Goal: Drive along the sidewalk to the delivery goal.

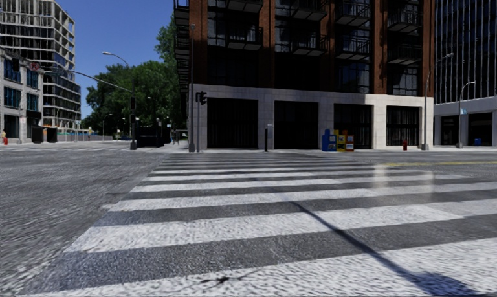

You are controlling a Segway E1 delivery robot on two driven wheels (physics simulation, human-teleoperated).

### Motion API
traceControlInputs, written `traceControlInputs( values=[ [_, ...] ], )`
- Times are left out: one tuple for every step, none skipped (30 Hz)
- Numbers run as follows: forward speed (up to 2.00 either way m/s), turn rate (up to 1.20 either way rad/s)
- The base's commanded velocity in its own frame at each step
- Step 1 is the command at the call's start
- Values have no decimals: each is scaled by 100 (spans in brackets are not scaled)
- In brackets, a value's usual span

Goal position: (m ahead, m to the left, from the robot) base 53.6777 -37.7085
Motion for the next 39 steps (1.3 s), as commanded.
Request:
traceControlInputs(
  values=[
    [152,0],
    [152,0],
    [152,0],
    [152,0],
    [152,0],
    [152,0],
    [152,0],
    [152,0],
    [152,0],
    [152,0],
    [152,0],
    [152,0],
    [152,0],
    [152,0],
    [152,0],
    [152,0],
    [152,0],
    [152,0],
    [152,0],
    [152,0],
    [152,0],
    [152,0],
    [152,0],
    [152,0],
    [152,0],
    [152,0],
    [152,0],
    [152,0],
    [152,0],
    [152,0],
    [152,0],
    [152,0],
    [152,0],
    [152,0],
    [153,0],
    [153,0],
    [153,0],
    [153,0],
    [153,0]
  ],
)
